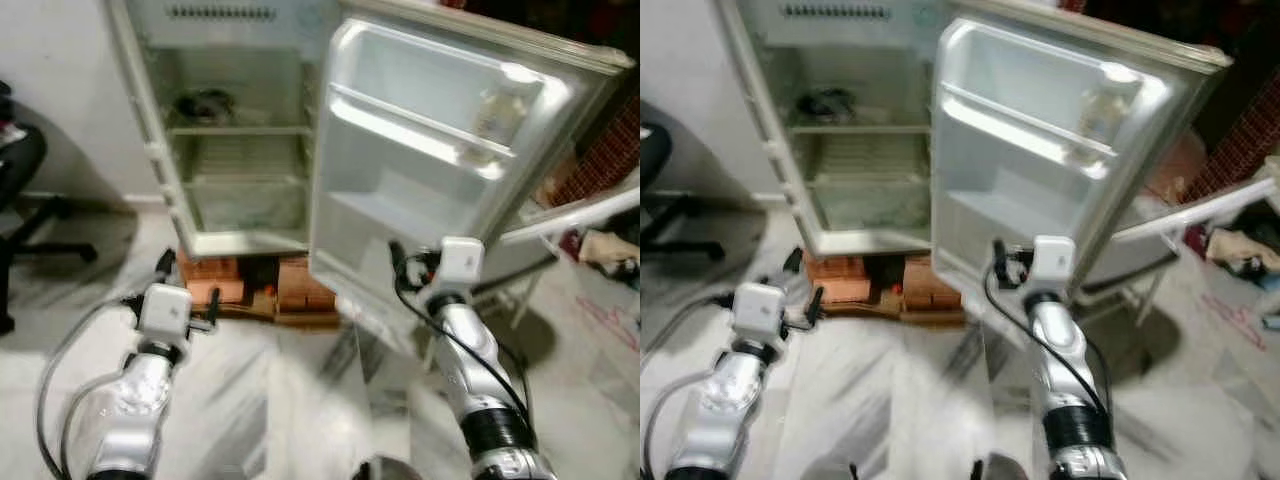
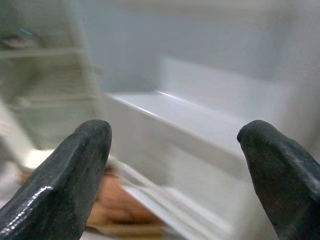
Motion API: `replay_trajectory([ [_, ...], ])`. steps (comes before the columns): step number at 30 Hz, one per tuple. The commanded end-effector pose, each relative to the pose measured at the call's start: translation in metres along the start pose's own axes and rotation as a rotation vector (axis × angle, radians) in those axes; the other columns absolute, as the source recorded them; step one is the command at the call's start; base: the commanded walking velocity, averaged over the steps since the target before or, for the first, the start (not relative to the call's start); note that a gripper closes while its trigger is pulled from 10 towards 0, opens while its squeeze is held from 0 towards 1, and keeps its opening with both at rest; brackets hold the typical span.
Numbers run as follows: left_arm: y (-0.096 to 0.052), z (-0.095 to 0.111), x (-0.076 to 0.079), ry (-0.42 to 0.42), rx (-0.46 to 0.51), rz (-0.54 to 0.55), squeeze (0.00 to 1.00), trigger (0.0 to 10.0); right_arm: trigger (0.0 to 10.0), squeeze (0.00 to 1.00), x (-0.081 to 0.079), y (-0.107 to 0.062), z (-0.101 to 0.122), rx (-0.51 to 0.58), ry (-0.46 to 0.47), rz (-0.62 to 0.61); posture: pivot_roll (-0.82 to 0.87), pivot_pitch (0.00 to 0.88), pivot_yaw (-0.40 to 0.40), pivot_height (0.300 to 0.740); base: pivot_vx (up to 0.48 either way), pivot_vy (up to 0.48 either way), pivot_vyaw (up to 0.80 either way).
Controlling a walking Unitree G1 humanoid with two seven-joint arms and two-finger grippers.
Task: Restocking fridge
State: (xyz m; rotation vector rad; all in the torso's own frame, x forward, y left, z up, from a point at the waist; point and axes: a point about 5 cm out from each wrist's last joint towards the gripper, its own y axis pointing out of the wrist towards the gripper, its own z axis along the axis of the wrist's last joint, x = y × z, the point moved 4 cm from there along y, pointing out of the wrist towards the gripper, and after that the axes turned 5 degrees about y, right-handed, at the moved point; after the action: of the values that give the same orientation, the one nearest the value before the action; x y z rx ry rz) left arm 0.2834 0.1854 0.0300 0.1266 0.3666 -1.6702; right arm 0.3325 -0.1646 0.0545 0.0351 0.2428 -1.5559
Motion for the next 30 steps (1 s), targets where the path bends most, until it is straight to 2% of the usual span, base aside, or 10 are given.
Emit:
replay_trajectory([
  [1, -0.001, 0.0, -0.003, 0.016, 0.001, -0.007, 0.0, 10.0, 10.0, 0.0, -0.002, 0.002, 0.006, 0.02, 0.009, 0.009, 0.06, 0.012, -0.036, 0.74, 0.0, -0.469, 0.0],
  [11, 0.001, 0.003, -0.005, 0.017, 0.014, -0.01, 0.0, 10.0, 10.0, 0.0, -0.006, 0.003, 0.009, 0.046, 0.036, 0.039, 0.06, 0.008, -0.034, 0.74, 0.287, -0.342, 0.0],
  [13, 0.001, 0.003, -0.004, 0.017, 0.014, -0.011, 0.0, 10.0, 10.0, 0.0, -0.008, 0.003, 0.011, 0.054, 0.014, 0.057, 0.07, 0.007, -0.033, 0.74, 0.371, -0.3, 0.0],
  [20, 0.006, 0.009, -0.004, 0.023, 0.03, -0.012, 0.0, 10.0, 10.0, 0.0, -0.013, 0.009, 0.02, 0.081, 0.019, 0.085, 0.07, 0.022, -0.035, 0.74, 0.371, -0.3, 0.64],
  [27, 0.005, 0.013, -0.015, 0.035, 0.036, 0.024, 0.0, 10.0, 10.0, 0.0, -0.016, 0.012, 0.028, 0.101, -0.001, 0.106, 0.08, 0.055, -0.04, 0.74, 0.356, -0.164, 0.48],
  [30, 0.0, 0.011, -0.021, 0.034, 0.037, 0.043, 0.0, 10.0, 10.0, 0.0, -0.016, 0.012, 0.03, 0.109, 0.007, 0.104, 0.09, 0.056, -0.044, 0.74, 0.0, 0.0, 0.0],
])
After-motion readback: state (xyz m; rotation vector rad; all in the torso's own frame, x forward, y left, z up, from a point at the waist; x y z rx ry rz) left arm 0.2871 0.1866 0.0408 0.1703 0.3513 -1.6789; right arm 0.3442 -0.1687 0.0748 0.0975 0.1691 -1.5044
